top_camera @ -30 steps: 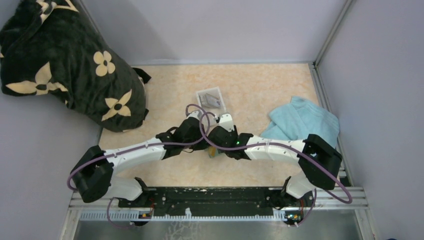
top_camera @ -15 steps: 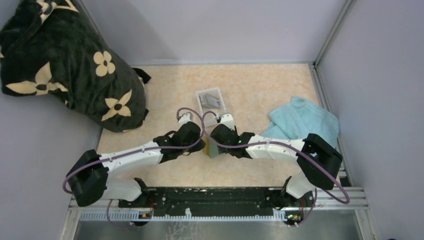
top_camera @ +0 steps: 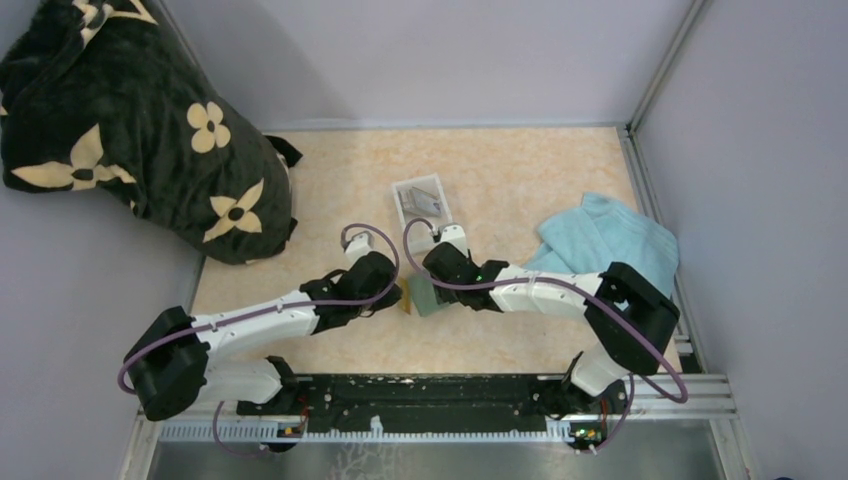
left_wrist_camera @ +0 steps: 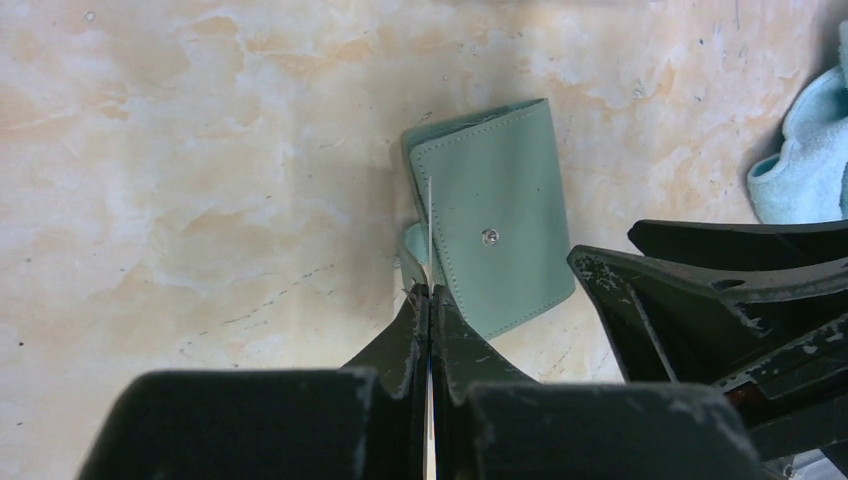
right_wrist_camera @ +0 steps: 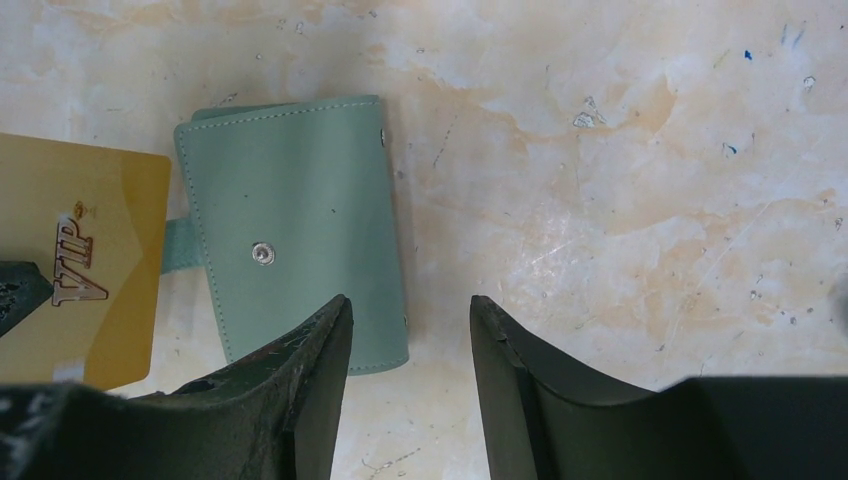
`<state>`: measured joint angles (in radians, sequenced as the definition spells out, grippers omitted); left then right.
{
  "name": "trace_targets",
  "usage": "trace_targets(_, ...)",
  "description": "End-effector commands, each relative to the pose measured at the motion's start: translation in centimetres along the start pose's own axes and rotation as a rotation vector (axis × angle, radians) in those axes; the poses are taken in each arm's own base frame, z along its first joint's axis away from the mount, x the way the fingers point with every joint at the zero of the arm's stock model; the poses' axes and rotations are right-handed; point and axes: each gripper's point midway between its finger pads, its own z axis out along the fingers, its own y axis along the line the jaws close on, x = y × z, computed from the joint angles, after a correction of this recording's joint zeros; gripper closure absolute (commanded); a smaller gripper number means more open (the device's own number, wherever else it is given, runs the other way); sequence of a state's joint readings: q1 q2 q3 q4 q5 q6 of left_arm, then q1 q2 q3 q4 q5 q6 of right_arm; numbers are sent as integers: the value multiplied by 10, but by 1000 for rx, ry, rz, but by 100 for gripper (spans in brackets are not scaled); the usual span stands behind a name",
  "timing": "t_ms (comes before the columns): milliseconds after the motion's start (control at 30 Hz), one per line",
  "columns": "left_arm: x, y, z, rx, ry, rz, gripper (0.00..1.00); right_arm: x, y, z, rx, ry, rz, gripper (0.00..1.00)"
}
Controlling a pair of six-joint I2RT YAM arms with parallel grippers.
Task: Put the credit cards into the card holder
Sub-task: Open the card holder at the center of the board.
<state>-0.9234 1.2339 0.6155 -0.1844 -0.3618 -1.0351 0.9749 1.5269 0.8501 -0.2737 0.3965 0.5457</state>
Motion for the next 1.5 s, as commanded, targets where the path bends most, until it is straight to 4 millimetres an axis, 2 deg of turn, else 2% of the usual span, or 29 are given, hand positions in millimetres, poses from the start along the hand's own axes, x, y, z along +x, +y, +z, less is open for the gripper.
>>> trace_targets(0,2,8,-1,-21,-16,-31,100,-10,2,6,-20,-25,14,53)
trace_targets(200,7,14,3,-33,-17,-48,100,-12,1,11,-23,-19,17,53)
trace_targets(600,16,7,11,48,-12,-82,100,-12,-3,15,-26,-7,15,53)
trace_targets(1033,7,6,7,82,-61,-110,100,-10,-6,17,-23,4,16,54)
trace_targets(1467,8,12,7,92,-75,-138,100,-6,-4,21,-28,20,19,55)
